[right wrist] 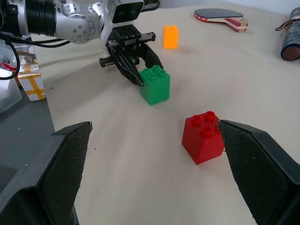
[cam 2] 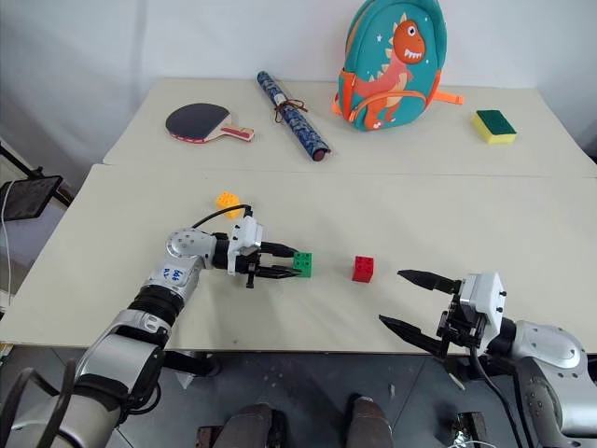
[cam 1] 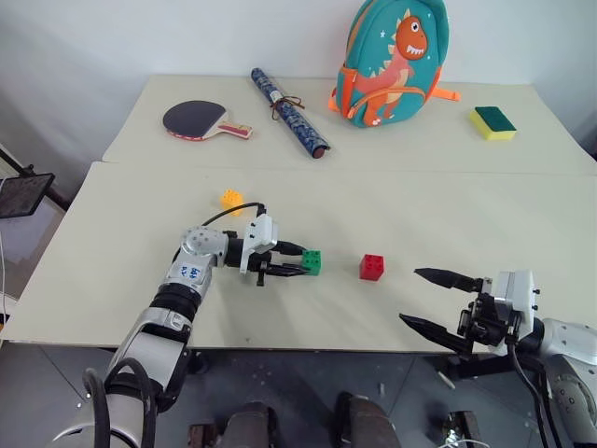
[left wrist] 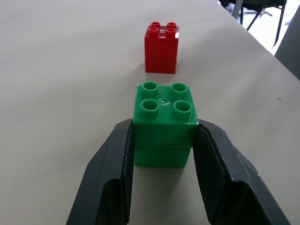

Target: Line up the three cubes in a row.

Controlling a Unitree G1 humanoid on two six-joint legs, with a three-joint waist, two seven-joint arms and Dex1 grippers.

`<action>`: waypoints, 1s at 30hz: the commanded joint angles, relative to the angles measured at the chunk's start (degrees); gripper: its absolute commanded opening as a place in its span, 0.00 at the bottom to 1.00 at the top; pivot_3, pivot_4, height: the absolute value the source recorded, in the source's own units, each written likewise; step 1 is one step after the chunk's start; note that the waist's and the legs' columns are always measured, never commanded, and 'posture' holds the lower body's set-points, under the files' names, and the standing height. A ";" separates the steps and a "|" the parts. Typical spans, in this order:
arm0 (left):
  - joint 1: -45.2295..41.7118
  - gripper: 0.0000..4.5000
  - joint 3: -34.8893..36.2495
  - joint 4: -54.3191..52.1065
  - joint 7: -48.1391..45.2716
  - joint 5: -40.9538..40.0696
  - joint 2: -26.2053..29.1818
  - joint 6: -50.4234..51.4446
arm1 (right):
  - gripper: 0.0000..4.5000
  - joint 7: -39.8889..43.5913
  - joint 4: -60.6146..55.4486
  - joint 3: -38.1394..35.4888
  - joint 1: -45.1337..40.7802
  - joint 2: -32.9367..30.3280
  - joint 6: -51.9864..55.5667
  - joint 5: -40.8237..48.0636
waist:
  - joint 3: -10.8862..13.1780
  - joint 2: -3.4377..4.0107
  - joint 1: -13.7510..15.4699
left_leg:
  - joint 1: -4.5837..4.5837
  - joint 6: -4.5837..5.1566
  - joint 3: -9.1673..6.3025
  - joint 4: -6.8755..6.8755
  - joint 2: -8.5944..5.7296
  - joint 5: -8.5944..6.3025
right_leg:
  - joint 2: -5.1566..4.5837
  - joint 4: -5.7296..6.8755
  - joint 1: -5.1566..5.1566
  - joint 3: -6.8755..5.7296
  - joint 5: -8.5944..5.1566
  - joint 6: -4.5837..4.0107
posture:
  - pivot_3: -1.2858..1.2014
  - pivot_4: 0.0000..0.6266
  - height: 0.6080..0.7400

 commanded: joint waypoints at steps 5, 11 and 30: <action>-2.29 0.76 2.86 -0.99 1.17 -1.03 -0.94 2.34 | 1.00 -0.11 -0.65 1.36 -1.73 0.14 0.40 0.79 | 0.00 -0.01 0.01 | 0.00 0.01 -0.02 0.02 0.00 0.00 | 0.00 0.00 0.00 0.00 0.00 0.00 | 0.52 0.24 1.00; 11.01 1.00 12.04 -24.41 -0.10 -11.64 8.05 11.47 | 1.00 -0.51 -0.21 3.20 -5.53 1.03 1.22 1.56 | 0.01 -0.01 -1.75 | 0.03 -0.02 -0.03 -0.04 0.08 0.00 | 0.01 0.11 -0.07 0.02 0.00 0.00 | 0.52 0.24 1.00; 44.97 1.00 36.75 -49.51 42.33 -15.77 2.77 19.25 | 1.00 -3.50 3.11 4.00 -14.93 5.58 -4.24 -1.11 | -0.01 -0.04 0.24 | 0.05 -0.06 -0.40 0.05 0.07 -0.03 | -0.06 0.17 0.09 -0.13 0.01 0.00 | 0.52 0.24 1.00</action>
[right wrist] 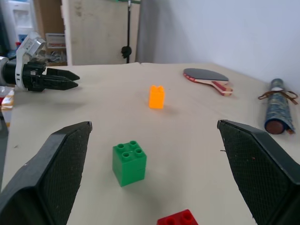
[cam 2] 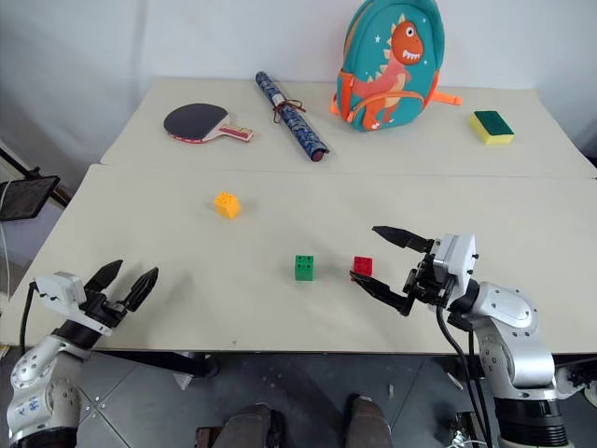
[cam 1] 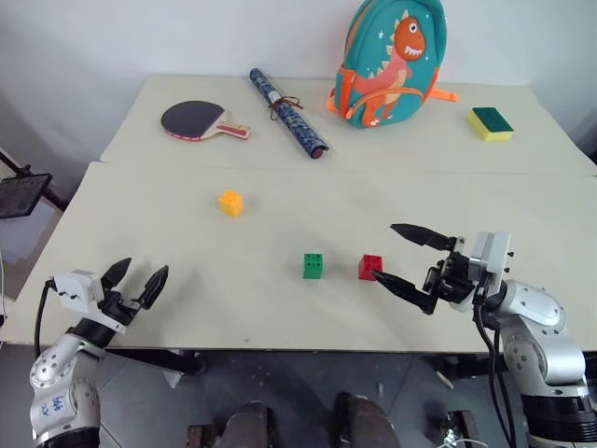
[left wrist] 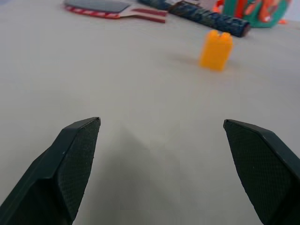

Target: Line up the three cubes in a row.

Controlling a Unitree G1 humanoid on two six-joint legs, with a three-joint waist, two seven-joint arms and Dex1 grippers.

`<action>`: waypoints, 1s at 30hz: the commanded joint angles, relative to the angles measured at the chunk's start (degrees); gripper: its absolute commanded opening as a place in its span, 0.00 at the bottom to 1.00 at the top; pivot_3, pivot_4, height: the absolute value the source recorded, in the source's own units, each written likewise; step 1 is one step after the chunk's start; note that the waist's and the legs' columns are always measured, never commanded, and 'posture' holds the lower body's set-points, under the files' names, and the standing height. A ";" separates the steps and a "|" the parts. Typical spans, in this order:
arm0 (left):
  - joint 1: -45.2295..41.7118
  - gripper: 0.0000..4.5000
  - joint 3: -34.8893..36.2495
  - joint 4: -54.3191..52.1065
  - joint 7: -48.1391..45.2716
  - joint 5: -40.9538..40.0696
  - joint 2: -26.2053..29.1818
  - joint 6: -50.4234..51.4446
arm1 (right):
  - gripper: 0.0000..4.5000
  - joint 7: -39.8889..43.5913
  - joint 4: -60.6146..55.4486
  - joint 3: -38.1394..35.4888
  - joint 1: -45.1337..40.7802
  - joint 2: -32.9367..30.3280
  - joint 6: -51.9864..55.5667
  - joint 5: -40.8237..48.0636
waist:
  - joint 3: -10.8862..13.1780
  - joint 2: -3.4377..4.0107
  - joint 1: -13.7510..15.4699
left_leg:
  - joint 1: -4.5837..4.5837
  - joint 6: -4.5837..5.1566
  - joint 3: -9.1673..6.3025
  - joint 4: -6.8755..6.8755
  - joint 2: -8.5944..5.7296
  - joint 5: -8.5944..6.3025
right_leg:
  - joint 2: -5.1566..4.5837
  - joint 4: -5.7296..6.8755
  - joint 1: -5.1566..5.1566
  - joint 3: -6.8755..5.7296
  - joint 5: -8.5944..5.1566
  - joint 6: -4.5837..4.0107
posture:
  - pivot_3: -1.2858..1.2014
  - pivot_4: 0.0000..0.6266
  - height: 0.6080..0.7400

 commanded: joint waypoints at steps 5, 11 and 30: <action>-14.78 1.00 -9.69 1.87 3.58 3.66 1.55 3.26 | 1.00 1.69 -0.20 -1.16 0.87 -2.54 -0.28 0.83 | -0.03 -0.05 -0.13 | 0.01 0.02 0.11 0.02 -0.05 0.02 | -0.01 0.01 0.02 0.02 0.03 -0.04 | 0.52 0.24 1.00; -32.08 1.00 -16.12 24.00 3.26 10.66 2.87 -0.93 | 1.00 0.66 -1.53 -0.38 2.36 -1.78 -1.57 -0.30 | -0.04 -0.04 -0.76 | 0.08 -0.02 0.29 -0.13 -0.04 0.03 | 0.06 -0.02 -0.05 0.01 0.03 -0.03 | 0.52 0.24 1.00; -47.99 0.33 -19.31 51.18 -19.88 11.56 6.01 -12.47 | 1.00 -1.36 -3.78 0.00 6.81 -1.87 -2.96 -1.34 | -0.03 -0.07 -1.16 | 0.03 -0.01 0.32 -0.15 -0.04 0.03 | 0.06 -0.11 -0.06 -0.07 0.04 0.00 | 0.52 0.24 1.00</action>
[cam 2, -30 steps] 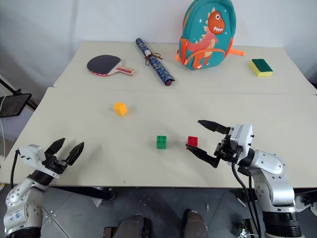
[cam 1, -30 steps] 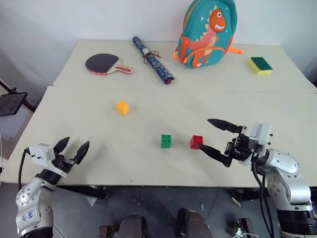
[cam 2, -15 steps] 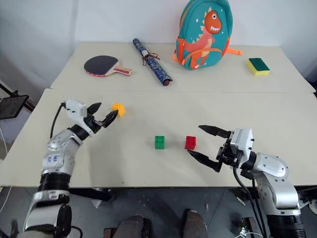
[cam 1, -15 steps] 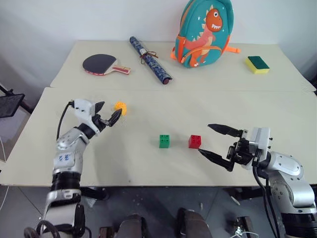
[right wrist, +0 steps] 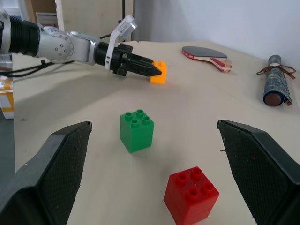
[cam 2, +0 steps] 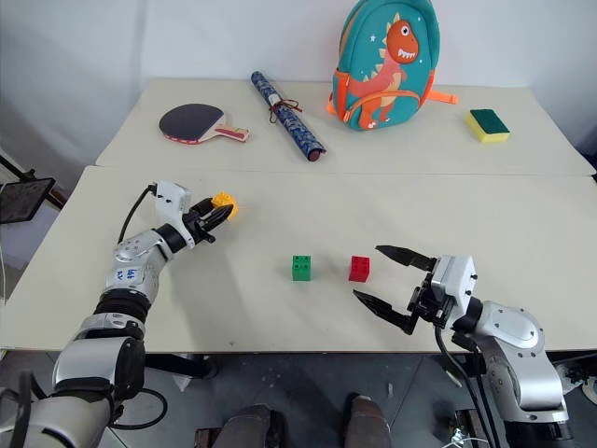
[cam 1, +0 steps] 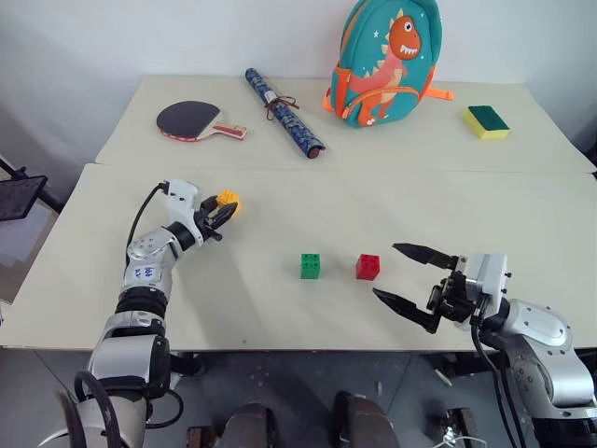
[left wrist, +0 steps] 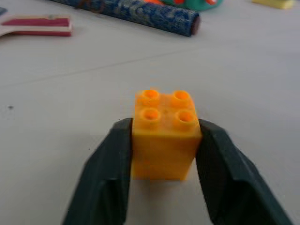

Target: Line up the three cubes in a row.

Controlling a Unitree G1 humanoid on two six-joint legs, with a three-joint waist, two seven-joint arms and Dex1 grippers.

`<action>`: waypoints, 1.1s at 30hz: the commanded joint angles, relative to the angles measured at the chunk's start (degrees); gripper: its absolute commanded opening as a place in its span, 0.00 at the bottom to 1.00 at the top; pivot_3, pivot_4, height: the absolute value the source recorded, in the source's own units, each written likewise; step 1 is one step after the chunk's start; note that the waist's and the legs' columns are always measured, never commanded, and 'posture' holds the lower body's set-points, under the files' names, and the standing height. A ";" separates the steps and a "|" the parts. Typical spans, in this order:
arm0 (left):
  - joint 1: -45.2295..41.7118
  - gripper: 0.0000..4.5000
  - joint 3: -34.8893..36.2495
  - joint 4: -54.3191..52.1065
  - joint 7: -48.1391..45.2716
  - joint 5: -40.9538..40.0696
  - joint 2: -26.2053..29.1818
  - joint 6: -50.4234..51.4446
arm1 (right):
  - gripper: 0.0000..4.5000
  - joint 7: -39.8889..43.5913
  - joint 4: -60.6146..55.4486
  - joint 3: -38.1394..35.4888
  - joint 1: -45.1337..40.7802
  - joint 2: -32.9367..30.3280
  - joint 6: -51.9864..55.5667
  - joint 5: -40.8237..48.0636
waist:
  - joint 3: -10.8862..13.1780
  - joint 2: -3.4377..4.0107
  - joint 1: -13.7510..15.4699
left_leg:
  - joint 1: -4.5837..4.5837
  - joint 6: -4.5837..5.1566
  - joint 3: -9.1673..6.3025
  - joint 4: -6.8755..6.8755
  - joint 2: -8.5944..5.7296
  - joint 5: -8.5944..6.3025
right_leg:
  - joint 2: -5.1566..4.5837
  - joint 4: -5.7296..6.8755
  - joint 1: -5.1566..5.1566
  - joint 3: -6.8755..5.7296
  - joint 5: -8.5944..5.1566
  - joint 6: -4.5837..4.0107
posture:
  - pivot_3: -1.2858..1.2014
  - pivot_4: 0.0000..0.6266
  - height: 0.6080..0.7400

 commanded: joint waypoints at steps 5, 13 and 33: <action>1.12 0.33 -2.36 -8.54 -34.49 -6.08 6.61 -2.30 | 1.00 1.41 -1.04 -1.90 0.33 -1.85 -0.19 1.34 | 0.00 -0.01 -0.54 | -0.07 0.00 0.00 0.00 0.01 0.00 | 0.00 0.02 -0.08 -0.03 0.00 0.00 | 0.52 0.24 1.00; 1.43 0.33 -9.84 -6.11 -48.96 -3.93 7.26 -10.82 | 1.00 2.44 -2.59 -1.97 2.16 -3.46 2.37 2.89 | 0.01 -0.01 -0.51 | -0.06 0.00 -0.02 0.02 0.01 0.00 | 0.00 0.01 -0.05 -0.02 0.00 0.00 | 0.52 0.24 1.00; 3.19 0.94 -9.72 -8.54 -45.81 -8.40 11.54 -8.55 | 1.00 7.78 1.26 -2.56 -2.04 -6.89 2.90 4.12 | 0.01 -0.02 -0.60 | -0.07 0.02 -0.03 0.05 0.02 -0.01 | -0.01 0.03 -0.06 -0.01 0.00 0.00 | 0.52 0.24 1.00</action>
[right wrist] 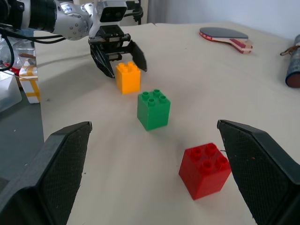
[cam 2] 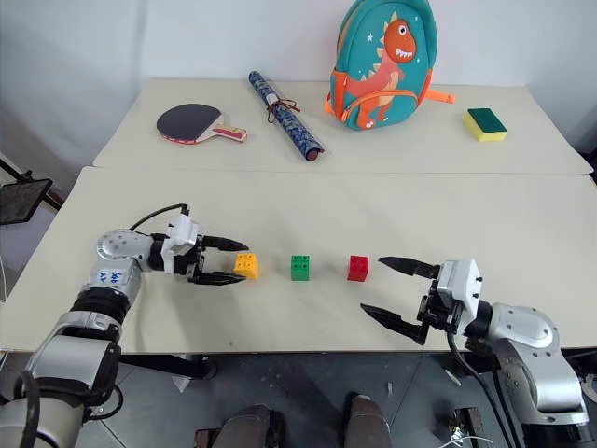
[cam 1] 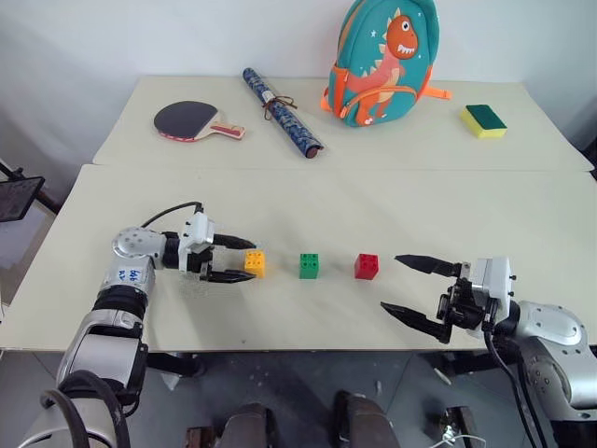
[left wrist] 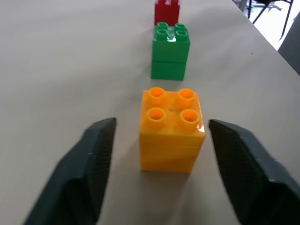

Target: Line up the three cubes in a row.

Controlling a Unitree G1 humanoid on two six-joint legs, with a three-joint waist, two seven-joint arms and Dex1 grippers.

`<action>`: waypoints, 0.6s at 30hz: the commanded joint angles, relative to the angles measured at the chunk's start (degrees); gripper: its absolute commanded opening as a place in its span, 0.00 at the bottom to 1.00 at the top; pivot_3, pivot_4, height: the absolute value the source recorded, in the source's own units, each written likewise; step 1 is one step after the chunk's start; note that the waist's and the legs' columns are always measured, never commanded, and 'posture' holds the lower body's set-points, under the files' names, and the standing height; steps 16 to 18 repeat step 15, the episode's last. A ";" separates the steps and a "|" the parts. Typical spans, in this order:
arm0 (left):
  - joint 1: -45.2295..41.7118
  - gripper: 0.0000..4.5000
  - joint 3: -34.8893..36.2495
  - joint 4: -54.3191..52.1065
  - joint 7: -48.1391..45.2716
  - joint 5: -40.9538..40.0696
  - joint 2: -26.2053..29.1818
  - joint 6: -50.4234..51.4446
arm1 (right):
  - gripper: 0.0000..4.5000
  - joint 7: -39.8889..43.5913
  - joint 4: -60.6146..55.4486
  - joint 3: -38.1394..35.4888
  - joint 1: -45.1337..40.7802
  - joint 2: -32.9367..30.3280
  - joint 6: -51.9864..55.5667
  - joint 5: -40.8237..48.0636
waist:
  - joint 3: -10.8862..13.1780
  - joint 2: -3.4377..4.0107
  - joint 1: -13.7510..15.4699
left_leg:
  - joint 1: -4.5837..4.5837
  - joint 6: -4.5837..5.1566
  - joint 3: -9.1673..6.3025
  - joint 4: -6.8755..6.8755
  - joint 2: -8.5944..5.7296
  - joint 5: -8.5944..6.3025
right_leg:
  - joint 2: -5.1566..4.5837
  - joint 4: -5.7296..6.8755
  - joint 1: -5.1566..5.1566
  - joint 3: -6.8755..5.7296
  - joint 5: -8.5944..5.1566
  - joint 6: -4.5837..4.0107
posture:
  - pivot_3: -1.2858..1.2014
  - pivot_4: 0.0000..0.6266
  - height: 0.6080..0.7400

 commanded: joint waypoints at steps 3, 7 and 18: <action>6.09 0.99 6.79 -12.29 -1.76 -5.03 8.31 7.62 | 1.00 7.27 4.04 -1.51 -4.26 -7.28 1.94 0.65 | 0.00 0.01 -0.35 | 0.00 0.00 0.03 -0.04 0.01 0.00 | 0.00 0.04 -0.07 0.06 0.00 0.00 | 0.52 0.24 1.00; 9.67 0.99 10.98 -17.73 4.43 -4.61 13.30 9.65 | 1.00 11.29 9.37 -1.26 -9.34 -12.30 4.29 0.55 | 0.01 0.01 -0.20 | 0.03 0.00 0.03 -0.04 0.04 -0.01 | 0.00 0.04 -0.06 0.06 0.00 0.00 | 0.52 0.24 1.00; 21.01 0.99 15.83 -30.94 8.15 -5.33 17.67 14.91 | 1.00 14.75 14.74 1.62 -16.51 -13.58 3.33 -2.63 | 0.01 0.02 -0.03 | 0.00 0.00 0.02 0.03 0.04 -0.02 | -0.03 0.07 -0.05 0.06 0.00 0.00 | 0.52 0.24 1.00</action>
